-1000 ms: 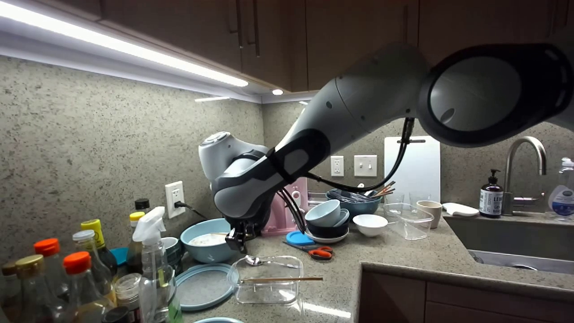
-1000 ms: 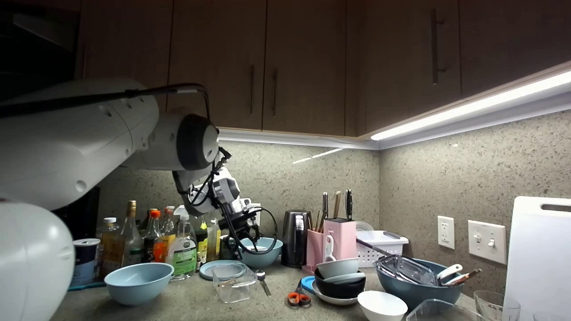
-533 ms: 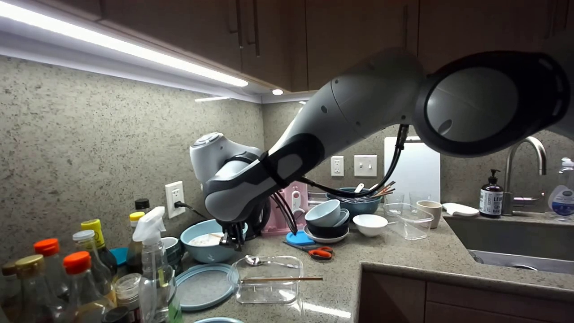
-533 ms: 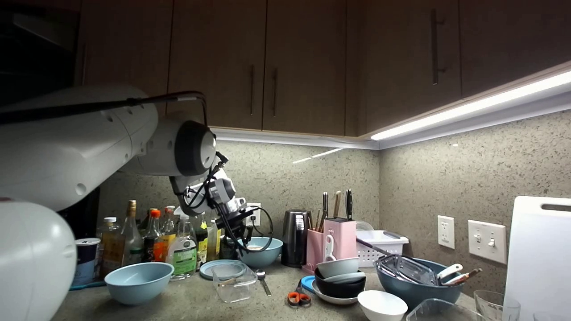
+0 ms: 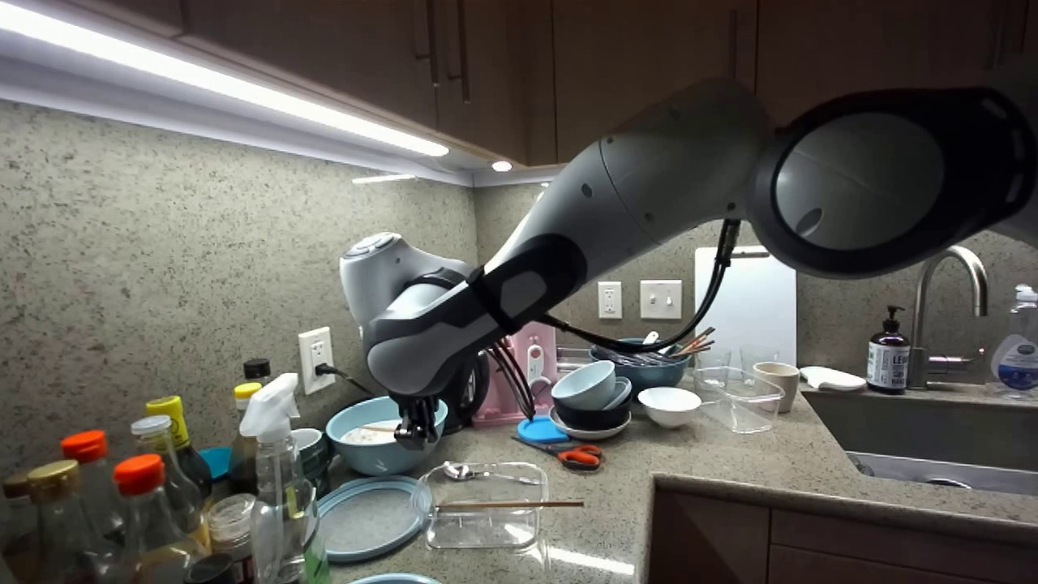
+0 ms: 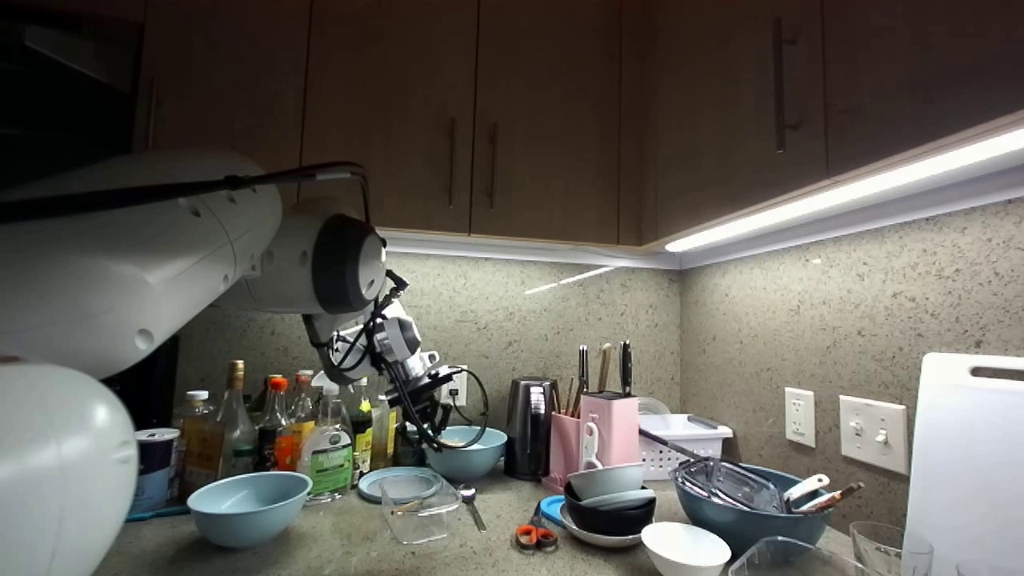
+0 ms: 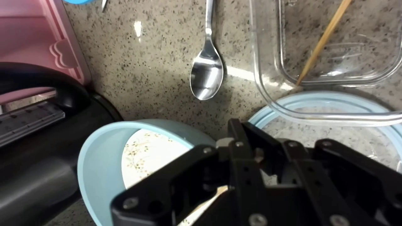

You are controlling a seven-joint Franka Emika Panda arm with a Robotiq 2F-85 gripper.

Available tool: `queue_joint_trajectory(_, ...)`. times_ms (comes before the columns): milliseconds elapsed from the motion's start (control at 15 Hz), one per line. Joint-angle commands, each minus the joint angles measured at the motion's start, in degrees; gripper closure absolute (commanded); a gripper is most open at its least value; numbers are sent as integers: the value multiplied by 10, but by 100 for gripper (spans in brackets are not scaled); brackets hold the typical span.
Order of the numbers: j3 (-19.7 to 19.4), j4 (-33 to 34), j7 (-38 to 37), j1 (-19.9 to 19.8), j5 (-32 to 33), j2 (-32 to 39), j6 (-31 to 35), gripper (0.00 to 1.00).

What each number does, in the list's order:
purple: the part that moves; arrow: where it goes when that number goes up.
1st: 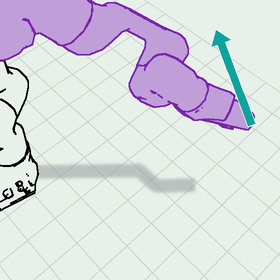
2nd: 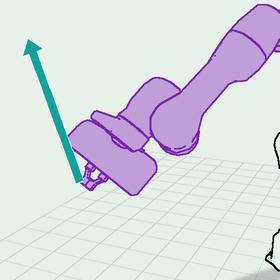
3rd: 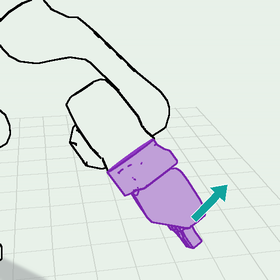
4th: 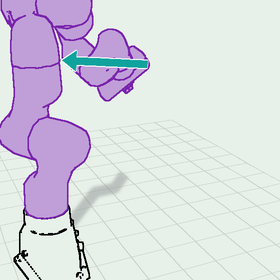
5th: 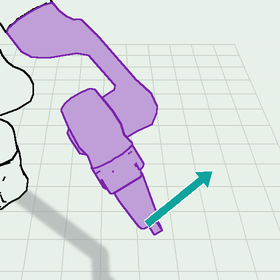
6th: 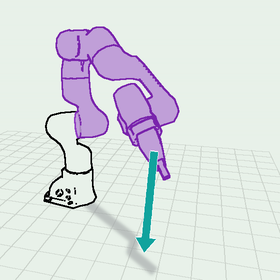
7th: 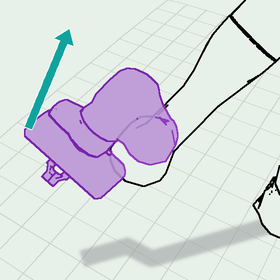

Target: Pick the chopstick in the blue bowl and put in on the counter

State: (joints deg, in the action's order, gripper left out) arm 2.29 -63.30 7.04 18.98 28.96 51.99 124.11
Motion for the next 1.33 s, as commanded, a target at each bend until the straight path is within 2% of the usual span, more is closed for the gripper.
queue_joint_trajectory(0, -11, -68, -37, 12, 11, -61, -13, 99)
queue_joint_trajectory(533, -29, -233, -168, 15, 5, -202, -21, 99)
queue_joint_trajectory(1000, -21, -302, -218, 0, 0, -266, -19, 99)
queue_joint_trajectory(1067, -25, -305, -235, 3, 7, -269, -24, 69)
queue_joint_trajectory(1133, -19, -261, -208, 0, 3, -235, -32, 68)
queue_joint_trajectory(1200, -19, -262, -210, 0, 4, -237, -32, 87)
queue_joint_trajectory(1267, -19, -261, -210, 0, 4, -236, -32, 82)
